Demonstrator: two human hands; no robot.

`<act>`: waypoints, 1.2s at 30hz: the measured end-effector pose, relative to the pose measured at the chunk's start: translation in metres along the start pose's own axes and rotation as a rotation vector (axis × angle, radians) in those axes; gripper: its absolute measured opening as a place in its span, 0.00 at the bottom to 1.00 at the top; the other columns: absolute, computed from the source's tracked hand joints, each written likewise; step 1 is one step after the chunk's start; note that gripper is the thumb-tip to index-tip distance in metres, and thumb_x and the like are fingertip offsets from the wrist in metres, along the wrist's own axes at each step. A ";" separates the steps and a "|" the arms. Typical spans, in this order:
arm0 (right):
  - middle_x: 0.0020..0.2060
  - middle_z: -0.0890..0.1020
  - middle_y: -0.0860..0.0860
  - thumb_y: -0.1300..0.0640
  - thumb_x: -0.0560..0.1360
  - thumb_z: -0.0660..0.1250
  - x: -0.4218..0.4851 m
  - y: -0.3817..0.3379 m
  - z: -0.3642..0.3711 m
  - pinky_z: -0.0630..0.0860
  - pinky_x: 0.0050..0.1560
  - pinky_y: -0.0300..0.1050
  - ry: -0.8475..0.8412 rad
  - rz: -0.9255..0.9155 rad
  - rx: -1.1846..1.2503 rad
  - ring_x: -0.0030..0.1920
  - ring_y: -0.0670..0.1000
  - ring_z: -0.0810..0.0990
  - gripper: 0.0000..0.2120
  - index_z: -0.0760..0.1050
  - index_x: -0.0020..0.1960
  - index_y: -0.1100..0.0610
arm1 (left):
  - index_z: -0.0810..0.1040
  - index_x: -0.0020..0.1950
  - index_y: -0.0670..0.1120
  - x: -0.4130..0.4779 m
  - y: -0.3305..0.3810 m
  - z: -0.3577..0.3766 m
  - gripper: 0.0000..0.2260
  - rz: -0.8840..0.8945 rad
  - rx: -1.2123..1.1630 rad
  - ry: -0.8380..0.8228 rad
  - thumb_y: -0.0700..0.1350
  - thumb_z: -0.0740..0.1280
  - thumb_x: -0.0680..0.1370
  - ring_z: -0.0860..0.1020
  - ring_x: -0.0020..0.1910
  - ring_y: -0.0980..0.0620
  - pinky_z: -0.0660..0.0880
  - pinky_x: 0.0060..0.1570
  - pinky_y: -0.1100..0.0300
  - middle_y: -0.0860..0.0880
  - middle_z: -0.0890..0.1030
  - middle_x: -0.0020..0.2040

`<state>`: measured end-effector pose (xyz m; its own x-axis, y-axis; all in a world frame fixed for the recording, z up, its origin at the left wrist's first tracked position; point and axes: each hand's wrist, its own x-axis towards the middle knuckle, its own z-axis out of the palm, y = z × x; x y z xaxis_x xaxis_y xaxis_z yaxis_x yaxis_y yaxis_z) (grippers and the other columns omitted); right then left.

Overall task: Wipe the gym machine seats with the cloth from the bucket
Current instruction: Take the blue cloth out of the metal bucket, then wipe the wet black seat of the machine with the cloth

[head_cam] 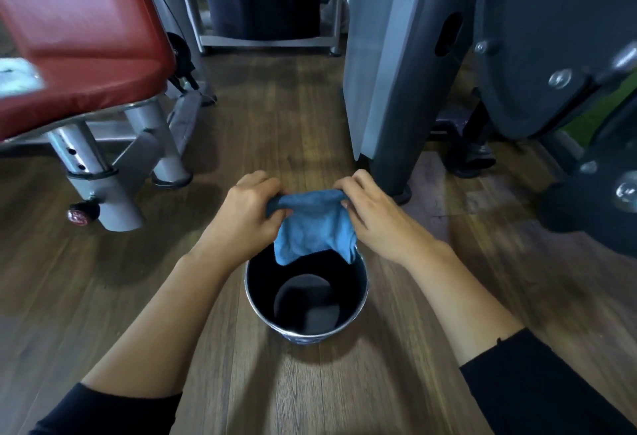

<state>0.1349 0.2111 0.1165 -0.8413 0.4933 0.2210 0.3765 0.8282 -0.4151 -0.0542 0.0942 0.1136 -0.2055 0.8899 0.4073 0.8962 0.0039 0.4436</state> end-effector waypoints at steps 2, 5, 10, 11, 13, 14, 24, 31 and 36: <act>0.50 0.66 0.51 0.68 0.77 0.60 0.006 -0.016 -0.025 0.76 0.47 0.49 0.027 0.019 -0.031 0.48 0.49 0.72 0.11 0.69 0.59 0.59 | 0.79 0.47 0.42 0.012 0.020 -0.026 0.09 -0.061 -0.061 0.049 0.36 0.67 0.68 0.71 0.39 0.57 0.64 0.46 0.78 0.49 0.72 0.42; 0.54 0.67 0.51 0.72 0.71 0.65 0.017 -0.042 -0.069 0.75 0.54 0.50 0.046 0.046 -0.079 0.54 0.52 0.71 0.23 0.69 0.64 0.58 | 0.79 0.54 0.43 0.029 0.054 -0.067 0.14 -0.088 -0.079 0.104 0.33 0.68 0.70 0.73 0.43 0.57 0.67 0.49 0.74 0.48 0.72 0.47; 0.54 0.70 0.54 0.72 0.69 0.65 0.018 -0.101 -0.172 0.72 0.55 0.52 0.043 0.106 -0.164 0.53 0.56 0.71 0.28 0.68 0.67 0.59 | 0.77 0.59 0.44 0.055 0.130 -0.145 0.14 -0.071 -0.035 0.090 0.40 0.64 0.73 0.76 0.44 0.50 0.74 0.42 0.61 0.47 0.71 0.51; 0.55 0.70 0.54 0.71 0.69 0.65 0.017 -0.113 -0.193 0.72 0.55 0.52 0.028 0.128 -0.179 0.53 0.56 0.71 0.28 0.67 0.67 0.58 | 0.76 0.59 0.44 0.059 0.145 -0.160 0.14 -0.072 -0.021 0.066 0.40 0.64 0.73 0.76 0.44 0.49 0.74 0.42 0.61 0.46 0.71 0.51; 0.54 0.71 0.55 0.69 0.68 0.67 0.011 -0.136 -0.233 0.71 0.53 0.52 0.000 0.169 -0.209 0.52 0.57 0.70 0.26 0.68 0.65 0.58 | 0.74 0.60 0.46 0.067 0.174 -0.191 0.18 -0.099 0.014 -0.002 0.35 0.69 0.71 0.77 0.43 0.45 0.75 0.43 0.57 0.45 0.71 0.50; 0.53 0.71 0.55 0.68 0.68 0.68 0.005 -0.148 -0.253 0.72 0.51 0.53 -0.015 0.175 -0.224 0.50 0.57 0.71 0.25 0.69 0.64 0.59 | 0.72 0.60 0.47 0.069 0.190 -0.206 0.21 -0.113 0.027 -0.043 0.34 0.69 0.70 0.77 0.42 0.44 0.76 0.43 0.53 0.45 0.71 0.49; 0.51 0.72 0.58 0.68 0.64 0.68 -0.081 -0.230 -0.431 0.74 0.47 0.55 -0.174 0.289 -0.242 0.49 0.60 0.72 0.25 0.70 0.61 0.62 | 0.73 0.55 0.47 0.071 0.353 -0.331 0.23 -0.087 0.028 -0.303 0.32 0.71 0.63 0.75 0.37 0.41 0.77 0.37 0.47 0.44 0.71 0.44; 0.52 0.72 0.58 0.68 0.66 0.66 -0.155 -0.232 -0.526 0.70 0.48 0.53 -0.109 0.450 -0.289 0.51 0.59 0.71 0.23 0.69 0.61 0.62 | 0.74 0.58 0.45 0.096 0.452 -0.340 0.24 0.133 -0.044 -0.382 0.31 0.69 0.64 0.75 0.38 0.45 0.77 0.40 0.52 0.47 0.70 0.47; 0.57 0.69 0.55 0.64 0.69 0.68 -0.213 -0.192 -0.577 0.70 0.54 0.48 -0.051 0.541 -0.335 0.56 0.56 0.69 0.28 0.64 0.67 0.59 | 0.72 0.57 0.47 0.126 0.524 -0.296 0.22 0.289 -0.076 -0.380 0.31 0.71 0.68 0.75 0.37 0.46 0.77 0.35 0.53 0.46 0.71 0.46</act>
<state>0.4660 0.1005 0.6580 -0.5124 0.8587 0.0114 0.8473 0.5077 -0.1563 0.2730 0.0730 0.6336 0.2187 0.9533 0.2085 0.8610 -0.2891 0.4184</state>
